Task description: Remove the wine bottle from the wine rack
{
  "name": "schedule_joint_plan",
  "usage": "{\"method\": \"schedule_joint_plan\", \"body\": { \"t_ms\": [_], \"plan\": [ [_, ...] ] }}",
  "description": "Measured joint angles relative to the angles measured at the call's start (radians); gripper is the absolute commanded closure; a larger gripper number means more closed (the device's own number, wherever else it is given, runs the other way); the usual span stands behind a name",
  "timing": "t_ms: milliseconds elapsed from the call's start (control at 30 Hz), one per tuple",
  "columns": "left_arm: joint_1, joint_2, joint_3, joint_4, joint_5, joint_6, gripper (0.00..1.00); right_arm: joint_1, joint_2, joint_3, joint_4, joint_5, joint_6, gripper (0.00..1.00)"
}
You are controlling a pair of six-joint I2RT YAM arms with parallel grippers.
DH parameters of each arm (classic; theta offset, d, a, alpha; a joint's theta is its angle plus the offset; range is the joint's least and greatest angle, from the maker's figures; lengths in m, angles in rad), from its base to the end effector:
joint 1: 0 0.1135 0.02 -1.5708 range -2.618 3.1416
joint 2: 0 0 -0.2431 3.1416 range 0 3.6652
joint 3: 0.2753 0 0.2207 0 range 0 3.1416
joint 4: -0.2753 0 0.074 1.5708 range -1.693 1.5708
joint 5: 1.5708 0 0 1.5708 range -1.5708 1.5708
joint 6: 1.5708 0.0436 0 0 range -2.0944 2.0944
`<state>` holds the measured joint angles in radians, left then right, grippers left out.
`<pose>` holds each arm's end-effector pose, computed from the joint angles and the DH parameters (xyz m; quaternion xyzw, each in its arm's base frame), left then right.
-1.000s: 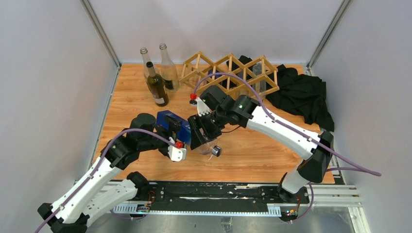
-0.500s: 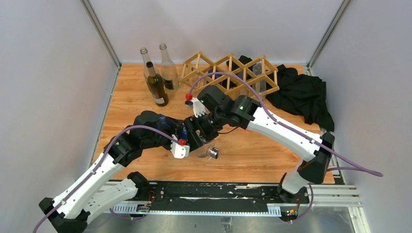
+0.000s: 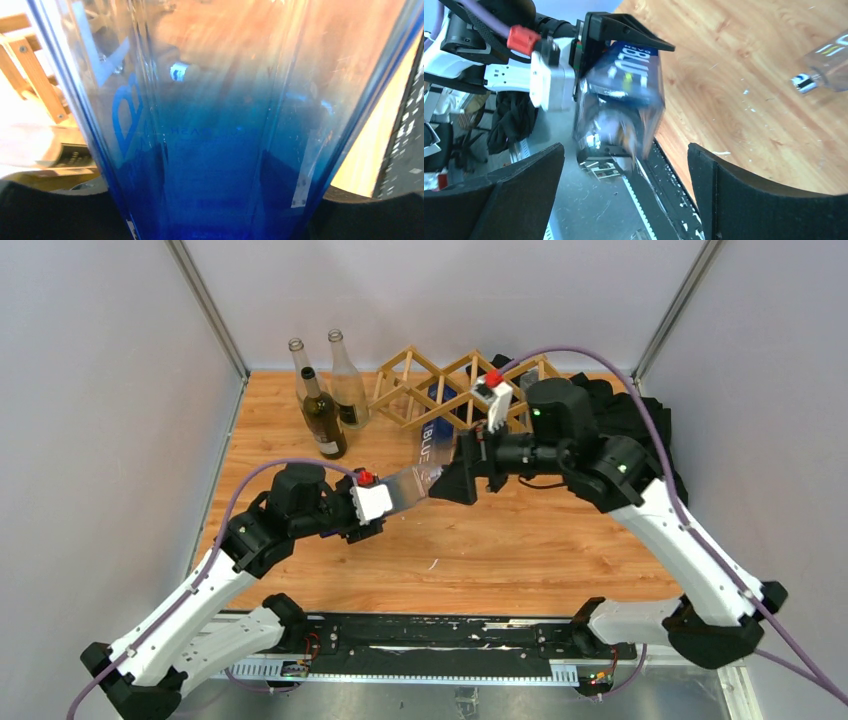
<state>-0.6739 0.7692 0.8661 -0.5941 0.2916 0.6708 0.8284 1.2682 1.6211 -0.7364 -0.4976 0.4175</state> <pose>0.1115 -0.1051 0.3076 0.5877 0.6189 -0.1256 0.5058 0.1403 0.1837 0.4332 -0.2987 0.7584 0.4821 0.3212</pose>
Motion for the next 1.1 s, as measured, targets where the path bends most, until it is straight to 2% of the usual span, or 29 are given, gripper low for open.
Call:
{"method": "schedule_joint_plan", "body": {
  "t_ms": [233, 467, 767, 1000, 1033, 1067, 1100],
  "plan": [
    [0.000, 0.034, 0.090, 0.043, 0.050, -0.331, 1.00, -0.090, -0.145, -0.079, 0.048, -0.011, -0.023, 0.02],
    [0.023, 0.069, 0.183, 0.080, 0.203, -0.549, 1.00, -0.092, -0.200, -0.251, 0.270, -0.068, -0.020, 0.02],
    [0.045, 0.105, 0.225, 0.091, 0.387, -0.690, 1.00, -0.056, -0.150, -0.254, 0.581, -0.131, -0.005, 0.01],
    [0.051, 0.109, 0.236, 0.087, 0.481, -0.728, 1.00, -0.005, -0.054, -0.215, 0.722, -0.155, 0.003, 0.01],
    [0.052, 0.110, 0.236, 0.085, 0.487, -0.729, 1.00, 0.000, -0.045, -0.209, 0.729, -0.157, 0.003, 0.05],
    [0.054, 0.112, 0.239, 0.079, 0.495, -0.730, 1.00, 0.010, -0.031, -0.203, 0.745, -0.159, 0.004, 0.13],
    [0.055, 0.113, 0.241, 0.075, 0.500, -0.729, 1.00, 0.019, -0.020, -0.196, 0.756, -0.165, 0.005, 0.27]
  ]
}}
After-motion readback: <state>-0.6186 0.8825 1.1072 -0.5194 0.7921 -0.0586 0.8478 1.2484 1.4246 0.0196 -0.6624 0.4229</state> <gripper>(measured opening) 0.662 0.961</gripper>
